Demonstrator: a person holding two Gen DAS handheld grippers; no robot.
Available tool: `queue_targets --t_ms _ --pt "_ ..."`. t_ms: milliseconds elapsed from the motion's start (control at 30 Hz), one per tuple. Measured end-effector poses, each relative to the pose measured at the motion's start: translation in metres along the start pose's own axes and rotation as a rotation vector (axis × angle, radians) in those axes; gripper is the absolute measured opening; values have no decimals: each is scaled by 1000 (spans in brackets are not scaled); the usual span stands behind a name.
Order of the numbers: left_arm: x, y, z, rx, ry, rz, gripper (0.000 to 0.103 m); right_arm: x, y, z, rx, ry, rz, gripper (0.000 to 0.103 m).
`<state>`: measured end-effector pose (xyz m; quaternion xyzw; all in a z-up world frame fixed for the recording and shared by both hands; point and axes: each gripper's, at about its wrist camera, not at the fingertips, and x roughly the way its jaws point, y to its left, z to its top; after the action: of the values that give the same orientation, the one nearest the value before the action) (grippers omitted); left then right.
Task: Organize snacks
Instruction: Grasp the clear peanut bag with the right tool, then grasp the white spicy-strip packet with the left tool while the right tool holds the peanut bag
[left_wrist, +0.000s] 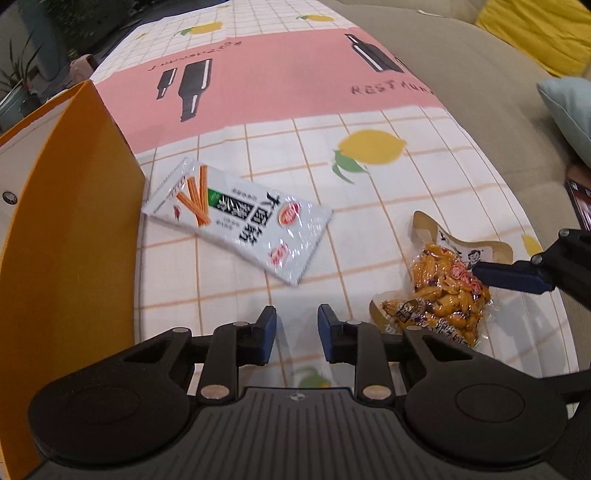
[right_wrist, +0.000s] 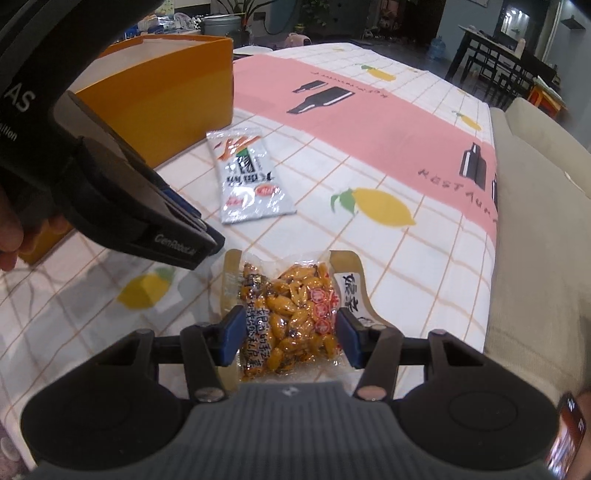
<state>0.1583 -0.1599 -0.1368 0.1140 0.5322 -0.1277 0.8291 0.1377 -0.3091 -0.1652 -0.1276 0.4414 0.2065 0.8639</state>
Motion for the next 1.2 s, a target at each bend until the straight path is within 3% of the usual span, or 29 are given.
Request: queue_targets --t_ms 233,300,333,367,400,467,600,733,867,967,1067,1200 --pt "-9 10 -13 -35 31 -12 32 -3 0 -4 28 -7 -31 52" --pt "-12 15 -16 -73 23 -30 33 -5 -5 -3 78 -5 -37 58" --pt "-13 17 -17 -97 14 -36 34 -7 -8 -1 117 -2 -44 63" --pt "-16 20 -18 -121 -7 -44 36 -11 -12 -1 169 -4 -58 75" --pt "-18 21 -18 -139 -27 -52 39 -14 -17 -1 236 -14 -83 79" --pt "-22 22 -17 -164 -59 -73 41 -21 -27 -3 388 -24 -117 79" --pt "-26 22 -12 -179 -89 -73 41 -21 -44 -15 683 -9 -53 79" --pt "-27 28 -6 -224 -107 -63 45 -8 -51 -19 822 15 -12 79" --pt "-27 35 0 -272 -119 -51 51 3 -39 -5 765 -4 -38 79" --pt "-27 42 4 -316 -126 -39 57 15 -31 6 683 -9 -53 73" --pt "-24 49 10 -375 -126 -37 69 26 -25 16 571 -17 -85 75" --pt "-16 55 22 -458 -110 -29 77 36 -13 23 416 -15 -85 82"
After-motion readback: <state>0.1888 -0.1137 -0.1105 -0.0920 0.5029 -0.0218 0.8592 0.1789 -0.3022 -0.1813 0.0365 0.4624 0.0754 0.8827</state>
